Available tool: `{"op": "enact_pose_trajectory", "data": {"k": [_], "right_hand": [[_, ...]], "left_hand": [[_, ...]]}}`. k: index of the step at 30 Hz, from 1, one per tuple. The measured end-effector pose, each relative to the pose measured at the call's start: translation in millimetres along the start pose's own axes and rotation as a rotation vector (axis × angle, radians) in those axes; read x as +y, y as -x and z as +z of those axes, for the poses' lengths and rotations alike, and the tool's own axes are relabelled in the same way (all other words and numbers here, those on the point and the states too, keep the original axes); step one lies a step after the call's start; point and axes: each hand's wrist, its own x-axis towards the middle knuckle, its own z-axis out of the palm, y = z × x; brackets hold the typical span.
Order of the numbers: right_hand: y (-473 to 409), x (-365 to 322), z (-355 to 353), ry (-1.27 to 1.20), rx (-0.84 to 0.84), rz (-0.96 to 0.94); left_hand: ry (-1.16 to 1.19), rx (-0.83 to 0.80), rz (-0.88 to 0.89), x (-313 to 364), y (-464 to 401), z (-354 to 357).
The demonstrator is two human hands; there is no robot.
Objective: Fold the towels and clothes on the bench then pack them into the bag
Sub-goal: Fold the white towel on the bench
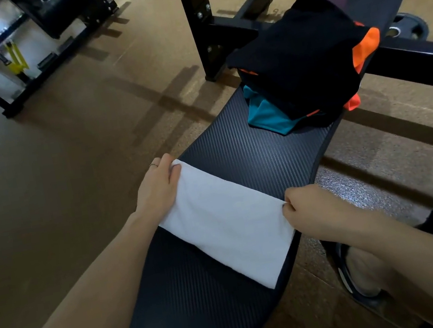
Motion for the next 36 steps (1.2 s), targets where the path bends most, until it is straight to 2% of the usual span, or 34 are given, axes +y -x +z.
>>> {"op": "enact_pose_trajectory", "data": {"k": [4, 11, 18, 22, 23, 25, 27, 28, 30, 33, 36], "right_hand": [[0.9, -3.0, 1.5, 0.036, 0.016, 0.005], [1.3, -1.0, -8.1, -0.127, -0.047, 0.023], [-3.4, -0.3, 1.3, -0.014, 0.001, 0.025], [-1.0, -8.3, 0.7, 0.137, 0.028, 0.045], [3.9, -11.8, -0.3, 0.215, 0.068, 0.041], [12.8, -18.8, 1.5, 0.412, 0.291, -0.075], [23.7, -31.9, 8.5, 0.466, 0.503, -0.288], [30.8, -38.6, 16.6, 0.431, 0.524, -0.425], [43.6, -40.9, 46.5, 0.419, 0.422, -0.622], [51.9, -22.9, 93.1, 0.58, 0.162, -0.626], [49.3, -10.6, 103.3, 0.632, 0.095, -0.621]], "left_hand": [[-0.044, 0.035, 0.0, 3.8, 1.5, 2.8], [-0.007, 0.069, -0.011, 4.3, 6.4, 0.6], [-0.088, 0.051, -0.017, 8.3, 2.1, 2.6], [-0.128, 0.039, -0.065, 20.8, 10.1, -6.9], [-0.192, 0.076, -0.044, 24.0, 18.3, -9.5], [-0.298, 0.153, 0.032, 31.6, 48.1, -11.1], [-0.316, 0.146, 0.134, 39.7, 89.3, -5.3], [-0.314, 0.097, 0.166, 41.4, 107.9, 0.9], [-0.297, -0.052, 0.166, 39.0, 133.2, 16.1], [-0.288, -0.172, 0.141, 28.0, 139.8, 30.7], [-0.35, -0.219, 0.146, 28.6, 135.1, 24.9]]}}
